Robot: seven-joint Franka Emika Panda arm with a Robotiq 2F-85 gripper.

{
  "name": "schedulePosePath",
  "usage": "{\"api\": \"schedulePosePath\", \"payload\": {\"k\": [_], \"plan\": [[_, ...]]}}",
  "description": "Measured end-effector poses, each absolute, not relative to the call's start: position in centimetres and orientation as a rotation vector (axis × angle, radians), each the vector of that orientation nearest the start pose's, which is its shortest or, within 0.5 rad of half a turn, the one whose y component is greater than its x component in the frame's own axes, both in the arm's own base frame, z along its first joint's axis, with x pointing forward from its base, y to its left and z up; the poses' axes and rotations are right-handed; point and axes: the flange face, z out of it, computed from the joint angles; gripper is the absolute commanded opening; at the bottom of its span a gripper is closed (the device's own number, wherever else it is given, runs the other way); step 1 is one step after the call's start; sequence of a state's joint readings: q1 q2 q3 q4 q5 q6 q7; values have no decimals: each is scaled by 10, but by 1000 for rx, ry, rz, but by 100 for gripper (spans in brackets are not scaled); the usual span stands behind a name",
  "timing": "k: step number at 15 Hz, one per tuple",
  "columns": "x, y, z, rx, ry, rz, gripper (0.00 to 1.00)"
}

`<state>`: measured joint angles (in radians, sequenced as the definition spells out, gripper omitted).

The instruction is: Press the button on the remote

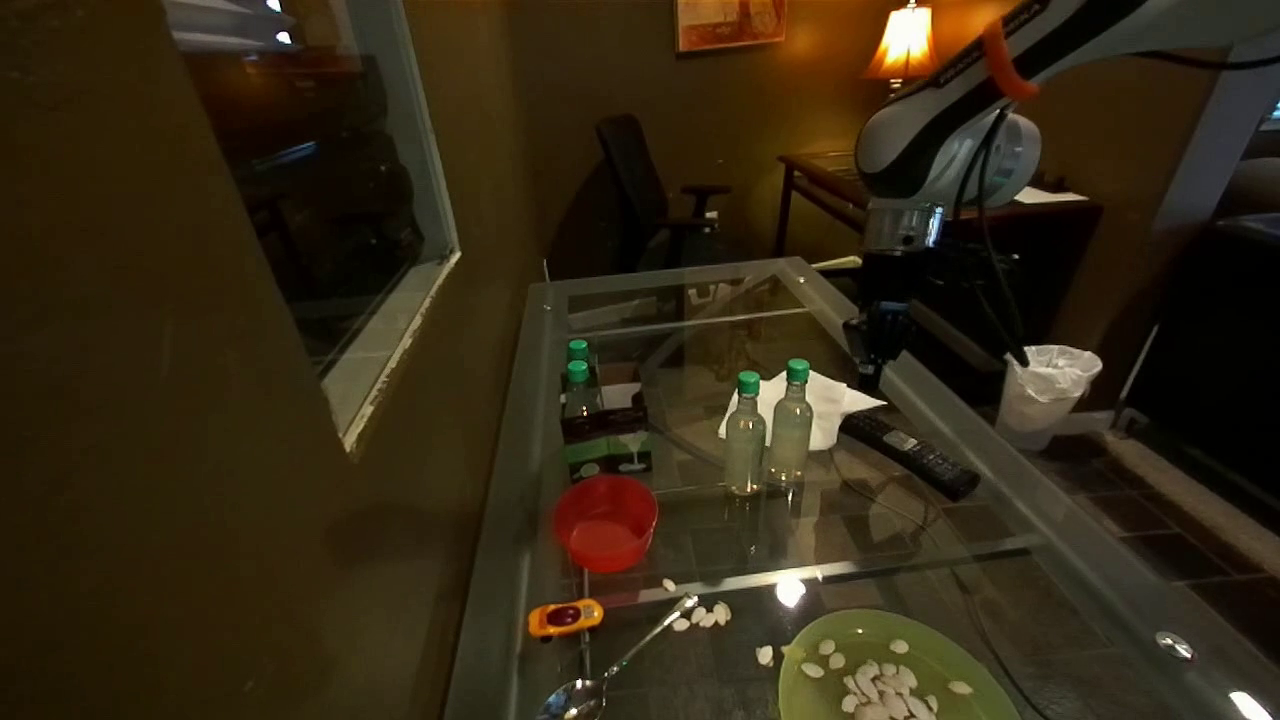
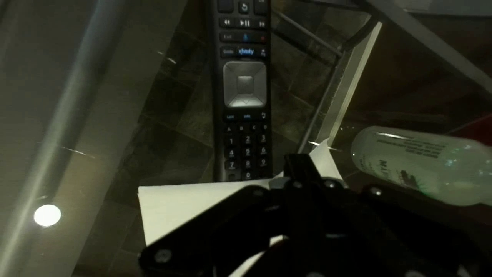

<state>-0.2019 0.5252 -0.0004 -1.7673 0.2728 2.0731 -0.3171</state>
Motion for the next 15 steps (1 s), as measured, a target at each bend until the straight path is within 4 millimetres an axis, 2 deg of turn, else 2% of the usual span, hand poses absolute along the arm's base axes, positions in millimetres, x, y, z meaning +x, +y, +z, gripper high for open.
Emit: {"api": "schedulePosePath", "payload": {"k": [4,7,10,13,15], "plan": [[602,-100,276,-2991,-61,223,60],[590,-88,294,-3130,-116,107,82],[578,-70,312,-3214,-147,-56,99],[561,-56,324,-3181,-224,-112,97],[559,-55,326,-3175,-238,-116,100]]}}
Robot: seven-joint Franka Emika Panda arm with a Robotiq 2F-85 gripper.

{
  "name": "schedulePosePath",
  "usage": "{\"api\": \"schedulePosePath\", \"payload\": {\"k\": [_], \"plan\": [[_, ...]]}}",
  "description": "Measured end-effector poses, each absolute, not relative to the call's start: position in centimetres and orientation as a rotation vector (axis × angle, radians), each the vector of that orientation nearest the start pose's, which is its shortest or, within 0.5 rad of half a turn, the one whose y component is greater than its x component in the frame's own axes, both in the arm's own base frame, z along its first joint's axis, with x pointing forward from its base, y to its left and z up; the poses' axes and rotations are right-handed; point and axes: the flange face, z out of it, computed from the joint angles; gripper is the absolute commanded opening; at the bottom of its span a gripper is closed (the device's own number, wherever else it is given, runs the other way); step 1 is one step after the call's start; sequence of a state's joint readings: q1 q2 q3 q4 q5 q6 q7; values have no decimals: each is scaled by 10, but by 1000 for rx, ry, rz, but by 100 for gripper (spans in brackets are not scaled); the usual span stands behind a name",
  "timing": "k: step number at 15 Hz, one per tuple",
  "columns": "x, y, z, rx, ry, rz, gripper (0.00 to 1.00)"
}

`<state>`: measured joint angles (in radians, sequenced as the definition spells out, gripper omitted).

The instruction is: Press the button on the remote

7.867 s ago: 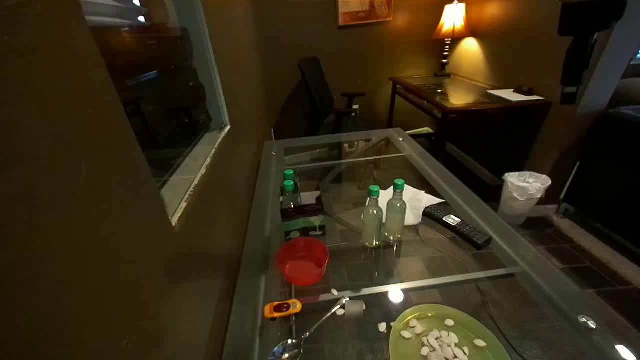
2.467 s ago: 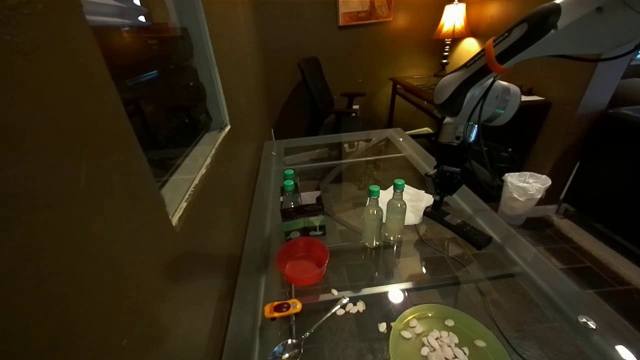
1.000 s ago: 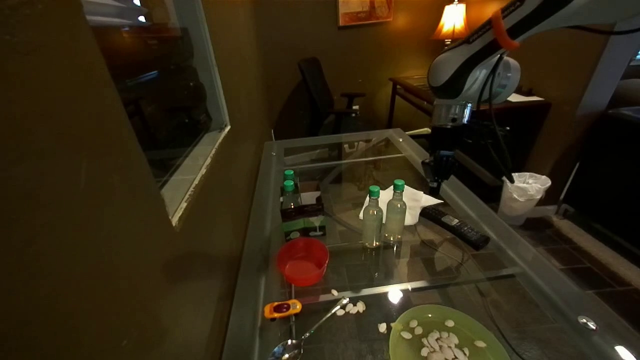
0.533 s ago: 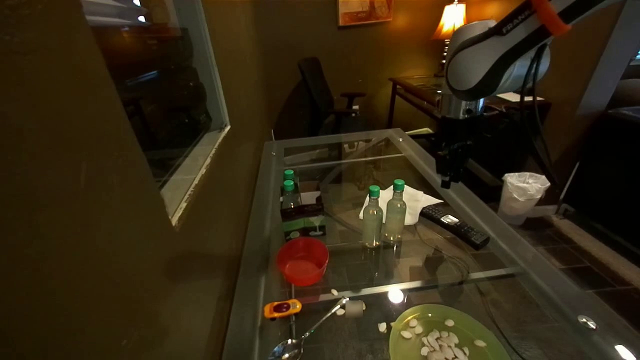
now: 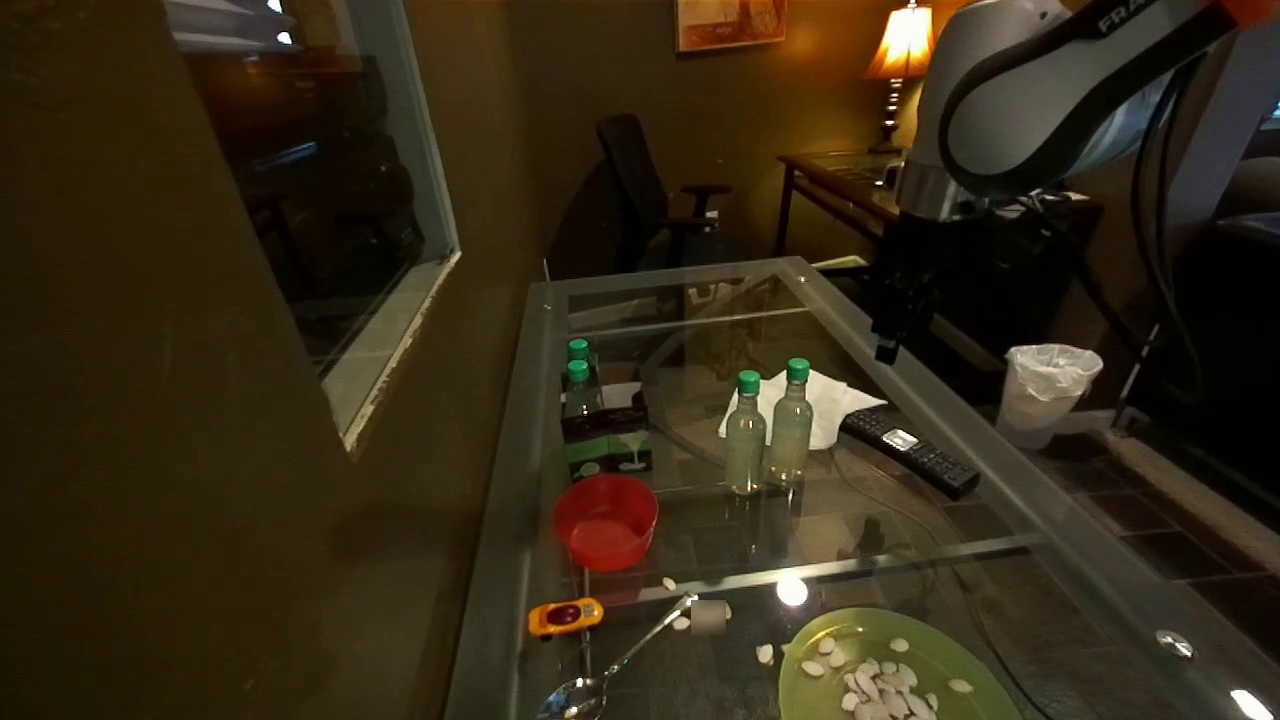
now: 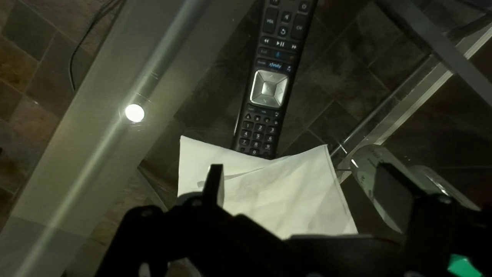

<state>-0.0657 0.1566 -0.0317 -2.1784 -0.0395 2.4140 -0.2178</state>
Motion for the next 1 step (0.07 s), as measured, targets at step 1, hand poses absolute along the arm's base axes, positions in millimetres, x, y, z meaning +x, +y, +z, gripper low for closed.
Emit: {"api": "schedulePosePath", "payload": {"k": [1], "plan": [[559,-55,325,-3175,-236,-114,100]]}}
